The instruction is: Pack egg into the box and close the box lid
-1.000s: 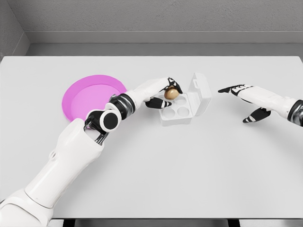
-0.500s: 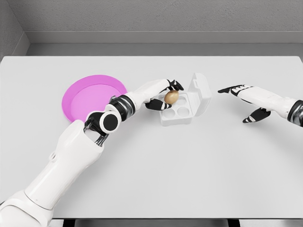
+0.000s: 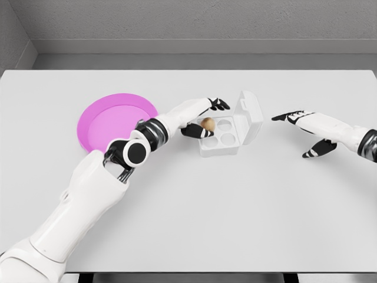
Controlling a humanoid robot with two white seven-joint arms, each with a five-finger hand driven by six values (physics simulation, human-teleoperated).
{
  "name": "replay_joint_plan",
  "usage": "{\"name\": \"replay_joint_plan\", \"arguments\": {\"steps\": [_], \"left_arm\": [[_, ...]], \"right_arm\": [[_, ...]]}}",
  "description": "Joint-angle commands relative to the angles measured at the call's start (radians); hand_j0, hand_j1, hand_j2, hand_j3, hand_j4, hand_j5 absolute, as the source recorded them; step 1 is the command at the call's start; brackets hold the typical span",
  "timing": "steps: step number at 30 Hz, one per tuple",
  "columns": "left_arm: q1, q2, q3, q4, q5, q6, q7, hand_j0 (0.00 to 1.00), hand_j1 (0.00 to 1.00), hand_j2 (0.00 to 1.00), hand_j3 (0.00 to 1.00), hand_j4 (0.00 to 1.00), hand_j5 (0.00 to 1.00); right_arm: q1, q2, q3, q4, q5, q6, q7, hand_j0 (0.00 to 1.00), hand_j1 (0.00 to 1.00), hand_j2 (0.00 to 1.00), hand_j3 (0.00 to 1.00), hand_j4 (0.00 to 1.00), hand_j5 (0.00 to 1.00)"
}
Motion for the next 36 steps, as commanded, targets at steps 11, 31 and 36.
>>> {"name": "replay_joint_plan", "arguments": {"steps": [11, 31, 36], "left_arm": [[0.048, 0.513, 0.136, -0.342, 0.436, -0.16, 0.002, 1.0, 1.0, 1.0, 1.0, 1.0, 1.0], [0.41, 0.682, 0.532, -0.033, 0.474, -0.77, -0.001, 1.0, 1.0, 1.0, 1.0, 1.0, 1.0], [0.413, 0.671, 0.527, -0.037, 0.471, -0.77, -0.001, 1.0, 1.0, 1.0, 1.0, 1.0, 1.0]], "right_arm": [[-0.008, -0.002, -0.006, -0.002, -0.009, 0.0, -0.002, 1.0, 1.0, 1.0, 1.0, 1.0, 1.0], [-0.012, 0.017, 0.008, -0.073, -0.009, -0.032, -0.002, 1.0, 1.0, 1.0, 1.0, 1.0, 1.0], [-0.012, 0.015, 0.007, -0.113, -0.009, -0.032, -0.002, 1.0, 1.0, 1.0, 1.0, 1.0, 1.0]]}}
